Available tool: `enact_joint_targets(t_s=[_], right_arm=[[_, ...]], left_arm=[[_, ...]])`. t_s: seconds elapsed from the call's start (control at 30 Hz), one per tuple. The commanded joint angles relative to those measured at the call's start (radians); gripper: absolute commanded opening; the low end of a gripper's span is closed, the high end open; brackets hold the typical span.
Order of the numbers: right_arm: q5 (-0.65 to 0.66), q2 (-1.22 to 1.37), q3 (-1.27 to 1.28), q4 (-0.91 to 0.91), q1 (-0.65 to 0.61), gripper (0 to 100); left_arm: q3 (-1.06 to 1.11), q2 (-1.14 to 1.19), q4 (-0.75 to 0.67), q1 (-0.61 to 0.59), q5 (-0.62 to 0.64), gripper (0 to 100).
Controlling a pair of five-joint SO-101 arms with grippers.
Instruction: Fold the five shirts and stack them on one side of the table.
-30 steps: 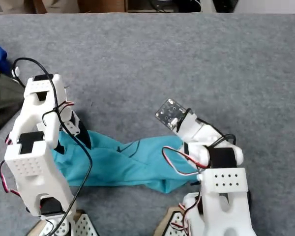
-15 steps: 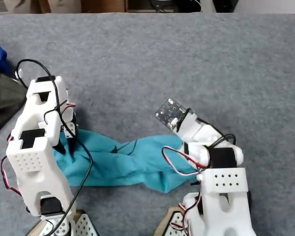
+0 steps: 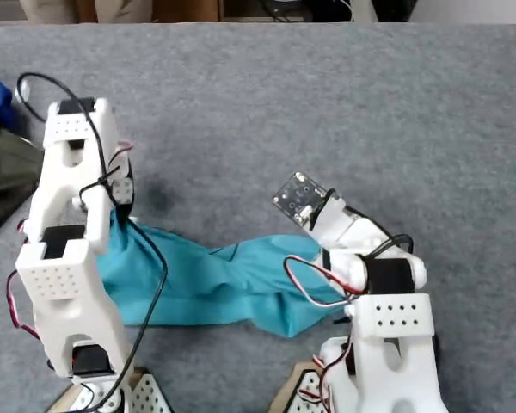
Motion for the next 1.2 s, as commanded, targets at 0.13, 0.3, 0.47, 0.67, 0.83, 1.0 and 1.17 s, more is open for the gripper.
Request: enact_joint_targets(t_s=[0.13, 0.3, 0.47, 0.67, 0.83, 1.0, 1.17], right_arm=[[-0.048, 0.007, -0.197, 0.072, 0.013, 18.8], [-0.049, 0.022, -0.283, 0.178, 0.012, 18.8], [-0.049, 0.211, -0.386, 0.328, 0.01, 18.8], [-0.048, 0.47, -0.582, 0.45, 0.005, 18.8], [-0.044, 0.605, -0.664, 0.499, -0.033, 18.8], [-0.048, 0.691, -0.661, 0.496, -0.079, 18.8], [-0.02, 0.727, -0.585, 0.496, -0.082, 18.8]], left_arm=[[-0.077, -0.234, 0.021, 0.077, 0.043, 2], [0.035, -0.404, 0.021, 0.087, 0.041, 2], [0.193, -0.493, 0.021, 0.083, 0.04, 2], [0.296, -0.524, 0.02, 0.077, 0.038, 2], [0.4, -0.524, 0.02, 0.077, 0.002, 2], [0.491, -0.524, 0.02, 0.028, -0.072, 2], [0.497, -0.524, 0.02, -0.103, -0.163, 2]])
